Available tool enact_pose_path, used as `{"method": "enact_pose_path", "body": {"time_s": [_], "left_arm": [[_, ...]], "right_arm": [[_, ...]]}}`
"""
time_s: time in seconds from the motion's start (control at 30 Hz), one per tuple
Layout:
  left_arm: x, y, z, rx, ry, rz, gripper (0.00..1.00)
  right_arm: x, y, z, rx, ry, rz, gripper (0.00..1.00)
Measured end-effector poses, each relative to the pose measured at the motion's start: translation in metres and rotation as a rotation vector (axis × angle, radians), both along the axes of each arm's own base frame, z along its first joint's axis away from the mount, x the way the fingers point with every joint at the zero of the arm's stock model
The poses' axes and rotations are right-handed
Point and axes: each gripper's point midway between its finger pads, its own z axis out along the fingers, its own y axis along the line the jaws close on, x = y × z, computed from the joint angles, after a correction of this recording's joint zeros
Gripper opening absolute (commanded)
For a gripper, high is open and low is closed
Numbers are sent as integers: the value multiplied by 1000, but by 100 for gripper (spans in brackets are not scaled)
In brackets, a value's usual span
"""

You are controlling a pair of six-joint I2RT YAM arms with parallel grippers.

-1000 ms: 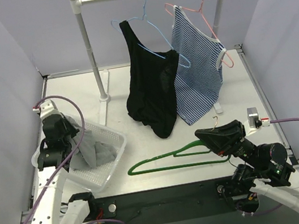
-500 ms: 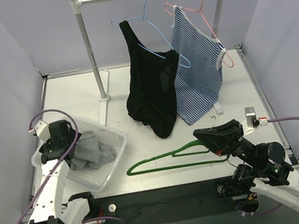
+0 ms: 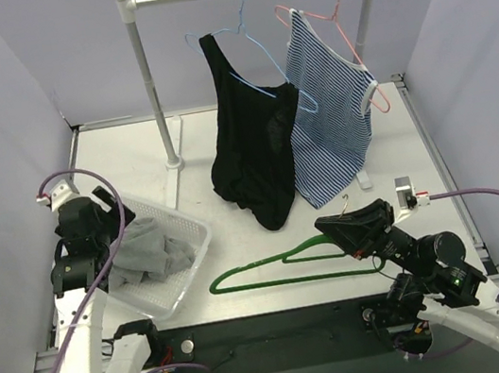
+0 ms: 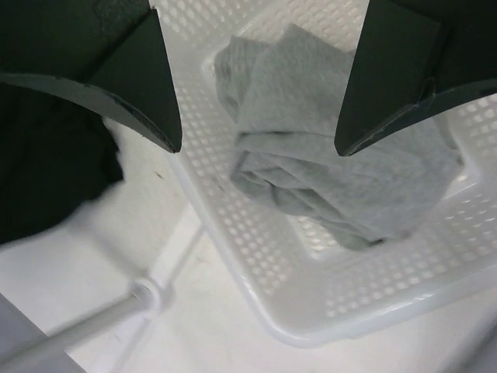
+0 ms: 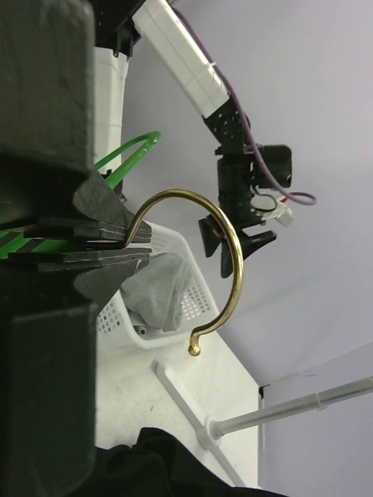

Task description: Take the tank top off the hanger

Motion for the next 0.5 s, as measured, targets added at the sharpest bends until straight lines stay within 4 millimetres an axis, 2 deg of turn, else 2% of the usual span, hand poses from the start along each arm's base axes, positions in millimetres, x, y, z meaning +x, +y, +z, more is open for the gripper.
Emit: {"method": "enact_pose_path", "body": {"time_s": [0.1,0.23,0.37,0.5], "left_arm": [[1,-34,11,-48,-30,-213,88],[-12,-97,26,-180,-86,-569,84],[-45,-160,51,-320,-213,-911,84],[-86,-199,64,-395,-275,-1188,82]], "right_arm": [[2,3,-8,-26,22,-1,0],[7,6,-22,-101,52,-11,0],[19,10,-49,-224,124,-46,0],[28,20,-89,-366,232,-49,0]]}}
